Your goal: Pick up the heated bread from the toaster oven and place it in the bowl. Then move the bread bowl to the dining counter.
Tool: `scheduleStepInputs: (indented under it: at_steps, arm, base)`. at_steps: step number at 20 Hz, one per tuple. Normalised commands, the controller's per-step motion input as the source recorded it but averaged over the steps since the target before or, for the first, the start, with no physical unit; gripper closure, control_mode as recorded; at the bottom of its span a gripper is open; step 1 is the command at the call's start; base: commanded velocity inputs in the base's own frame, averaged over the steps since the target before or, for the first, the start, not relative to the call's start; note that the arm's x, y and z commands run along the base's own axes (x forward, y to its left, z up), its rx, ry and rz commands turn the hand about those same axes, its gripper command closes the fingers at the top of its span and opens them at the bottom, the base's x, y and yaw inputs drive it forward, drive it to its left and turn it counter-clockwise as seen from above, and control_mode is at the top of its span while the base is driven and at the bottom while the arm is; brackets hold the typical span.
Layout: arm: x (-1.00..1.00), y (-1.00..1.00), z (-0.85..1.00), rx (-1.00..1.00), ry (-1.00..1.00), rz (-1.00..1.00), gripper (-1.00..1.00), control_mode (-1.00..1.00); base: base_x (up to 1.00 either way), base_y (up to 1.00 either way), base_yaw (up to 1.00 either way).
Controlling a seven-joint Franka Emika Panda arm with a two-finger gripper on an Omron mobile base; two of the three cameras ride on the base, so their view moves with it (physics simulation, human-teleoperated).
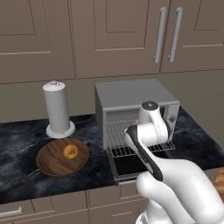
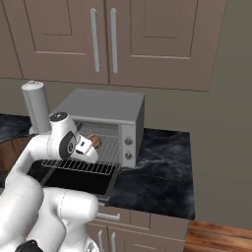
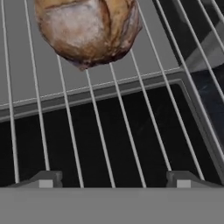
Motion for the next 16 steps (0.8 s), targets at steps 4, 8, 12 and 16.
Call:
scheduleStepInputs:
  at_steps: [4,8,12,16]
  arm:
    - [-1.00,0.00,-0.67,0.00,0.22,-0.07,-1.00,-1.00]
    - [-1.00,0.00,-0.42,0.00,0.06,-0.05,-1.00,-1.00]
    - [-0.87,0.00,0.21,0.00,-0.33,0.00,-1.00,-1.00]
    - [-0.17,0.00,0.82,-0.01,-0.37,0.00,-1.00,-1.00]
  base:
    - [0.00,0.00,0.00]
    - [0.00,0.00,0.00]
    - [0.00,0.00,0.00]
    - [0.00,0.00,0.00]
